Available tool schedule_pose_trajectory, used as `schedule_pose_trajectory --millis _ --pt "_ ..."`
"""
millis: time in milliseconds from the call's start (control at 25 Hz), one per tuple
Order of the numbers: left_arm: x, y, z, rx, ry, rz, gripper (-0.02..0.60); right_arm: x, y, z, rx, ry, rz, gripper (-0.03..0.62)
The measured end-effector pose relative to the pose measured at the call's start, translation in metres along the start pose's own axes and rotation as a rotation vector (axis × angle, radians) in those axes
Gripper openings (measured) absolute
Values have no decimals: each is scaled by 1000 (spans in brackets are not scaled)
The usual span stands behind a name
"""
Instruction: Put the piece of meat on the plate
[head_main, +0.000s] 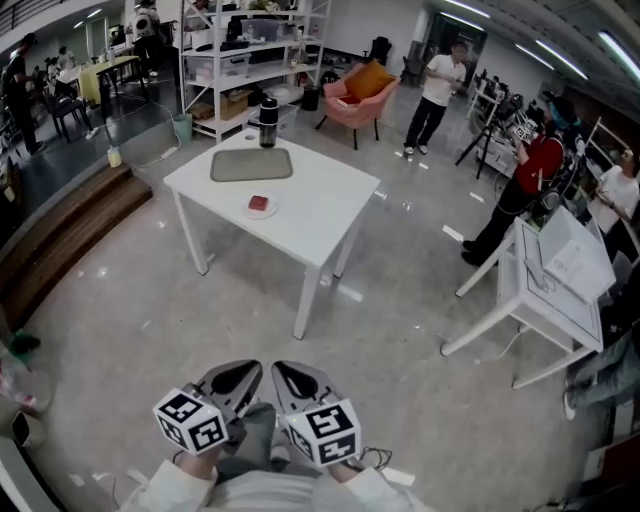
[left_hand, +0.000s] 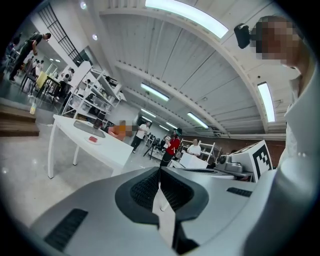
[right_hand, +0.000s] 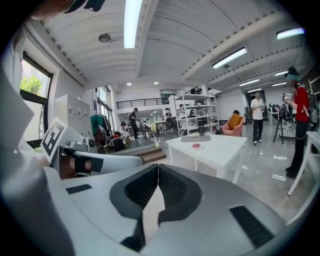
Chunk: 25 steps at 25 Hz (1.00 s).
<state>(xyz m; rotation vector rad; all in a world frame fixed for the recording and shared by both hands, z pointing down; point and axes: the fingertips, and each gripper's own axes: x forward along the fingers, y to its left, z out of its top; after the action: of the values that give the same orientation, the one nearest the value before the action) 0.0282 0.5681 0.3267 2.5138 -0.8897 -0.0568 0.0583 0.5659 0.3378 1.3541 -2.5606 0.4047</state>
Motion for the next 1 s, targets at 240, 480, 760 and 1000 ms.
schedule_pose_trajectory --millis 240,480,760,1000 --pt "23 40 11 4 17 -1 15 39 -26 11 15 -16 -28 15" --pt "50 97 45 7 44 -19 15 105 -54 35 24 -11 -48 15" --pt "83 158 96 15 59 -55 15 169 -79 84 19 -39 -88 15" --pt "107 201 123 34 77 -104 15 219 -100 103 43 -48 -131 15"
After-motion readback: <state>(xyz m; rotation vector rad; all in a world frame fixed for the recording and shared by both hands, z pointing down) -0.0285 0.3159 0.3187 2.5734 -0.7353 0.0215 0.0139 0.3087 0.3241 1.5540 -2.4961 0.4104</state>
